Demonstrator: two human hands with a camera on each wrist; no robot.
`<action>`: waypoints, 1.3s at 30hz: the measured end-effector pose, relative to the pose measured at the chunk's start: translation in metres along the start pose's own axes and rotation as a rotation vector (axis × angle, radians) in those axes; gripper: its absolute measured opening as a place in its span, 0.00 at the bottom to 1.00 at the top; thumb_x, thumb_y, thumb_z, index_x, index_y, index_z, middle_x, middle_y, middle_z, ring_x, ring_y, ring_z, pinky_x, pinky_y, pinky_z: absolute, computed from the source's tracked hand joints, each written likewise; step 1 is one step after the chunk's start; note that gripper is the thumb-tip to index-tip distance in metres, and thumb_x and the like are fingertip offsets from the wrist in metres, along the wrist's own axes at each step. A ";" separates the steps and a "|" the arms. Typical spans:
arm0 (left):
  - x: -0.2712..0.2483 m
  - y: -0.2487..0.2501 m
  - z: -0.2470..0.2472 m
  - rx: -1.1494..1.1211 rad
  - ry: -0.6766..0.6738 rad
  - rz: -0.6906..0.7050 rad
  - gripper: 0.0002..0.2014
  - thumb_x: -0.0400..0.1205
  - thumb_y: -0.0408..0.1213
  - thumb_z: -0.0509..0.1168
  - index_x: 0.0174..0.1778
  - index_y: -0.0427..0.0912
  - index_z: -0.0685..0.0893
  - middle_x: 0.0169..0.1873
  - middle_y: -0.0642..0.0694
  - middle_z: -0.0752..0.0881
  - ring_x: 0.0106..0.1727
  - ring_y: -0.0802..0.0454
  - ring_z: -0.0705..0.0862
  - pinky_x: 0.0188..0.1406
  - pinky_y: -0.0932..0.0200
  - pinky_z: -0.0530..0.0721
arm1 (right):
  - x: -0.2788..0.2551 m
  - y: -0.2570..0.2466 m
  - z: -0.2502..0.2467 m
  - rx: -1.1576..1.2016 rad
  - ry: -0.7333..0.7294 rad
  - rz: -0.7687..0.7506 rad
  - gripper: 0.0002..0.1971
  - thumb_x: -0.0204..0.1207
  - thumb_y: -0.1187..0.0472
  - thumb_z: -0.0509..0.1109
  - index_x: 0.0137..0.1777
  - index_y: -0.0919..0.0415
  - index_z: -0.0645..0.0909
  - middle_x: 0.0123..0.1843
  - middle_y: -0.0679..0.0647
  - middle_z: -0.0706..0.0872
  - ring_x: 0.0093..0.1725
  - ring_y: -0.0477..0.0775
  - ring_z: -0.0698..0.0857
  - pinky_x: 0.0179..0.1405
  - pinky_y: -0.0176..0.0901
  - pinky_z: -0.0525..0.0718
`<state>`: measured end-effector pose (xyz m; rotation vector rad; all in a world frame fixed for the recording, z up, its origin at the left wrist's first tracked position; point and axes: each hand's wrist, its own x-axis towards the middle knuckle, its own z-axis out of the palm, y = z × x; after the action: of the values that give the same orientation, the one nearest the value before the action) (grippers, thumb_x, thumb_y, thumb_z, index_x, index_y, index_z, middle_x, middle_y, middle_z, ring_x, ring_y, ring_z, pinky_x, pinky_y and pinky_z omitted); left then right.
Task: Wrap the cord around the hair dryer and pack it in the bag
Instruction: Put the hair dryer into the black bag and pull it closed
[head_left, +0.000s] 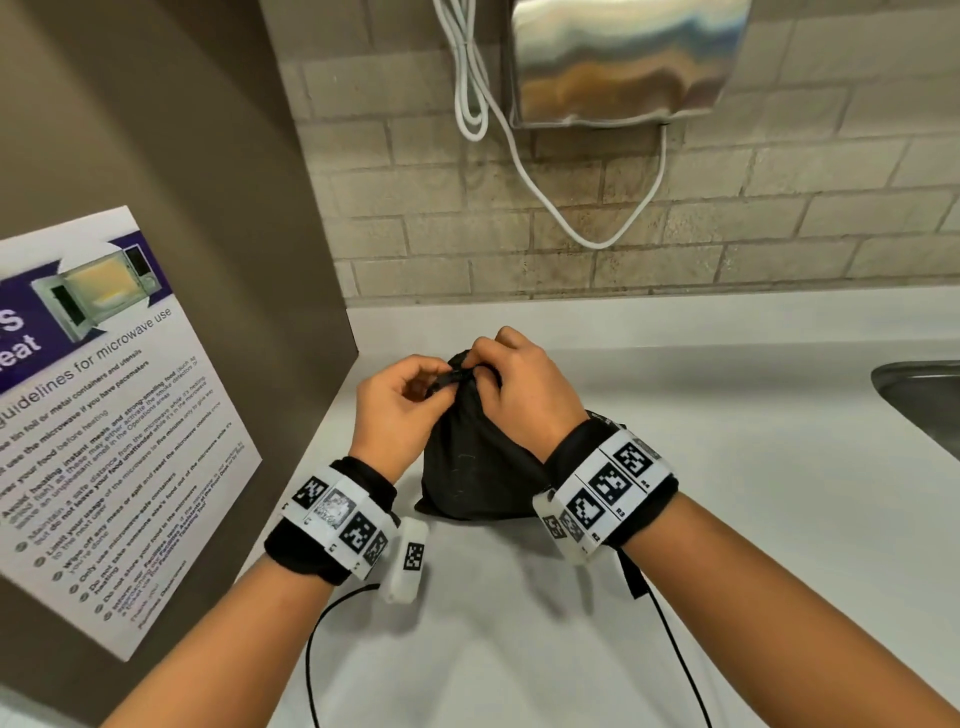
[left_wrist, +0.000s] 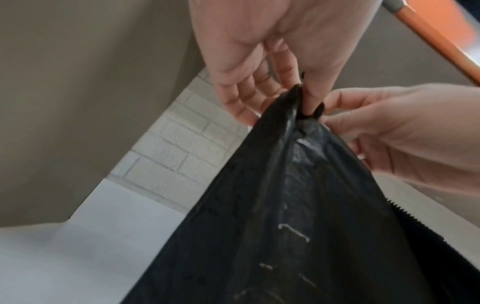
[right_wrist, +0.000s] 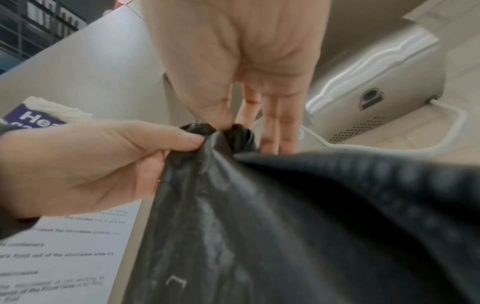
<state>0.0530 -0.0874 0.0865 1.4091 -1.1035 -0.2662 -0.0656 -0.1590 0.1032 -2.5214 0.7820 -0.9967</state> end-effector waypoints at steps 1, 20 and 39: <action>0.000 0.001 0.002 0.006 0.003 0.006 0.11 0.71 0.19 0.70 0.37 0.41 0.84 0.32 0.53 0.84 0.31 0.71 0.82 0.39 0.77 0.78 | -0.001 -0.001 0.001 -0.052 0.041 -0.016 0.09 0.74 0.64 0.63 0.50 0.61 0.83 0.49 0.59 0.78 0.50 0.61 0.79 0.51 0.57 0.80; 0.011 -0.006 0.002 0.281 -0.100 0.183 0.06 0.68 0.22 0.73 0.32 0.36 0.84 0.25 0.53 0.79 0.28 0.65 0.76 0.30 0.75 0.73 | -0.008 -0.019 0.000 0.079 -0.141 0.112 0.09 0.75 0.65 0.60 0.54 0.66 0.71 0.43 0.63 0.84 0.42 0.61 0.83 0.39 0.47 0.81; 0.022 -0.013 -0.006 0.283 -0.329 0.195 0.14 0.82 0.31 0.61 0.33 0.49 0.68 0.26 0.45 0.76 0.28 0.52 0.77 0.32 0.56 0.81 | 0.003 0.002 -0.020 0.052 0.009 0.204 0.05 0.79 0.64 0.58 0.47 0.60 0.76 0.42 0.62 0.84 0.40 0.63 0.83 0.43 0.54 0.85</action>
<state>0.0744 -0.1025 0.0866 1.5260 -1.5895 -0.2107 -0.0781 -0.1637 0.1178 -2.3394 0.9797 -0.9468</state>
